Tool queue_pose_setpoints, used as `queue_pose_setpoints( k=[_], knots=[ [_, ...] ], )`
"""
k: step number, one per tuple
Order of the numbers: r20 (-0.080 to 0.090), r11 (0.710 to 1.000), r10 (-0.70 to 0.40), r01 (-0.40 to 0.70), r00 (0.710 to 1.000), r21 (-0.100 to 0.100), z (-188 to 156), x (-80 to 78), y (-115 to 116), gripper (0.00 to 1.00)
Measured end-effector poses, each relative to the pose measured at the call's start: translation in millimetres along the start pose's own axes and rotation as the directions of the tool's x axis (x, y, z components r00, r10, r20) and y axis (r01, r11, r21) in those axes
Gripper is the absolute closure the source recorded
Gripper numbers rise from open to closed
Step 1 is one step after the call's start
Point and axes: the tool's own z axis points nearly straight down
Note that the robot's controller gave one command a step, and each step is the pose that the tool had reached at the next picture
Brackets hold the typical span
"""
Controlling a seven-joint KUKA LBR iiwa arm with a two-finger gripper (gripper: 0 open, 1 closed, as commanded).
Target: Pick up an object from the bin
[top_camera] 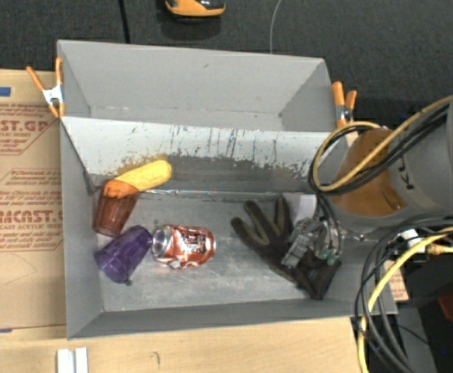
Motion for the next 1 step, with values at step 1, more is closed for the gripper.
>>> queue_pose_setpoints(
  k=[1],
  knots=[
    [-0.003,1.000,0.000,0.000,1.000,0.001,-3.7,0.7,-0.1,1.00]
  ],
)
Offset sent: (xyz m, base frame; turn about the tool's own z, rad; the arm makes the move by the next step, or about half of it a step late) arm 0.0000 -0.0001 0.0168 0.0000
